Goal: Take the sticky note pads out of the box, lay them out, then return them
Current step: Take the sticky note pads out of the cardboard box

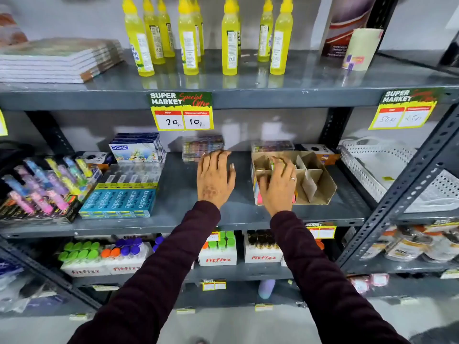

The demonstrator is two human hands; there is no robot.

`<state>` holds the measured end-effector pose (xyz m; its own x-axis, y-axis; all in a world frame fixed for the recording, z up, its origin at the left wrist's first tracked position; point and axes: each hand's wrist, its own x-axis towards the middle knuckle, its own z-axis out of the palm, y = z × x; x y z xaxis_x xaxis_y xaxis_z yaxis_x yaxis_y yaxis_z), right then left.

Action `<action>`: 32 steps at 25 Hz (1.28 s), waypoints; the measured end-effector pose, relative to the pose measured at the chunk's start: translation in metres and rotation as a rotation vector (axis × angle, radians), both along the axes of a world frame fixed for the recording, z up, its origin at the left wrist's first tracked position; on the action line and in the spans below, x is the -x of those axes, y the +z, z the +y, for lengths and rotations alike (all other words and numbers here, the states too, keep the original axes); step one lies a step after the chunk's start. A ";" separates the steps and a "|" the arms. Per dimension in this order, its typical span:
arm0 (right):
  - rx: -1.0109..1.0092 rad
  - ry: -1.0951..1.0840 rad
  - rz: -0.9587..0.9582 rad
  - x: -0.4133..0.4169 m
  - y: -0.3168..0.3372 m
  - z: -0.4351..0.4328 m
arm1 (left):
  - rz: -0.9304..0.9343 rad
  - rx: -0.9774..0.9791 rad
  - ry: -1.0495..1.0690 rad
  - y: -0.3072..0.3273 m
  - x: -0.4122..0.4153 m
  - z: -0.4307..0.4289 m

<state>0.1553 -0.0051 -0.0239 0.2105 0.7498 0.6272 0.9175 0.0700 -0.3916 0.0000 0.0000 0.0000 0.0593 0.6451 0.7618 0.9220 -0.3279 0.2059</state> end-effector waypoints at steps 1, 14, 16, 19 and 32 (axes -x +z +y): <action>0.107 -0.043 0.055 -0.007 -0.010 0.003 | 0.017 0.059 0.004 -0.007 0.001 0.004; 0.458 -0.100 0.229 -0.052 -0.053 0.031 | 0.069 0.287 -0.075 -0.061 0.015 0.037; 0.487 -0.128 0.192 -0.052 -0.051 0.034 | 0.053 0.277 -0.069 -0.062 0.020 0.040; 0.526 -0.192 0.135 -0.052 -0.041 0.037 | 0.036 0.251 -0.052 -0.061 0.033 0.043; 0.303 0.166 -0.216 0.069 -0.019 0.024 | 0.265 0.923 -0.211 -0.106 0.144 0.025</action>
<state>0.0858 0.0192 -0.0433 -0.0410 0.9203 0.3891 0.9668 0.1348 -0.2169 -0.1439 0.0251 -0.1059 0.3382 0.9366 -0.0911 0.9163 -0.3057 0.2587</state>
